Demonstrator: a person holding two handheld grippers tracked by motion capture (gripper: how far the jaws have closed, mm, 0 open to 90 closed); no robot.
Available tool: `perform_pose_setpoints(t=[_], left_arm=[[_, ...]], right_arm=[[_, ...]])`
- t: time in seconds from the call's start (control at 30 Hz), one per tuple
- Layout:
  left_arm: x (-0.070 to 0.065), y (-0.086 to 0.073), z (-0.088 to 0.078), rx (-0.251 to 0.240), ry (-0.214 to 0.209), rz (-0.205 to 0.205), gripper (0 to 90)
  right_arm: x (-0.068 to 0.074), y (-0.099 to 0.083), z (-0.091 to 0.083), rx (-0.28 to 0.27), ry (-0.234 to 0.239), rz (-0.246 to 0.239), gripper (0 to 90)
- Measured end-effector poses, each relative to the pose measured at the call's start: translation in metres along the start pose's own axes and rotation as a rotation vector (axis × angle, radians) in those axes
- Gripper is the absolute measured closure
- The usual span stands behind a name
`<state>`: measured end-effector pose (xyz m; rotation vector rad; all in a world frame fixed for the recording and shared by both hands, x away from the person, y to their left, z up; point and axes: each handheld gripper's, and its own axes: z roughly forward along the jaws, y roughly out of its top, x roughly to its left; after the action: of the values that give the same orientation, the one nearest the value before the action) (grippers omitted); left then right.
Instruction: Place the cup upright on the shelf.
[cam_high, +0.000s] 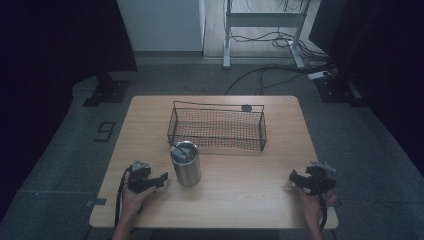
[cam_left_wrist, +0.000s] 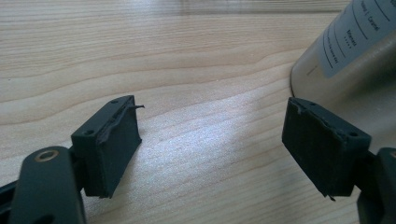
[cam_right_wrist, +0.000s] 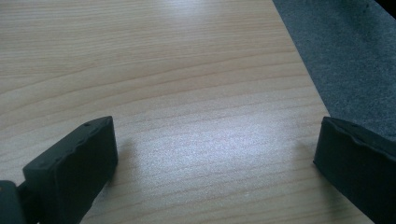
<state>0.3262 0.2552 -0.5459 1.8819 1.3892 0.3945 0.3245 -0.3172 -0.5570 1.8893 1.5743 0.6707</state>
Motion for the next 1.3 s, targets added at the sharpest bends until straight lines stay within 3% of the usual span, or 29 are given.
perform_pose_setpoints(t=[0.7,0.93,1.2,1.3], left_arm=[[-0.002,0.000,-0.001,-0.003,0.015,0.005,17.7],[-0.004,0.002,-0.016,-0.067,-0.045,-0.031,17.7],[-0.013,0.010,-0.030,-0.104,-0.056,-0.004,16.6],[-0.021,0.016,-0.039,-0.120,-0.068,0.024,16.0]], right_arm=[[-0.001,-0.002,-0.003,-0.006,0.025,-0.025,0.9],[-0.001,-0.003,-0.003,-0.006,0.025,-0.024,0.9],[-0.002,-0.003,-0.003,-0.006,0.020,-0.018,0.9],[-0.002,-0.003,-0.003,-0.005,0.017,-0.017,0.8]])
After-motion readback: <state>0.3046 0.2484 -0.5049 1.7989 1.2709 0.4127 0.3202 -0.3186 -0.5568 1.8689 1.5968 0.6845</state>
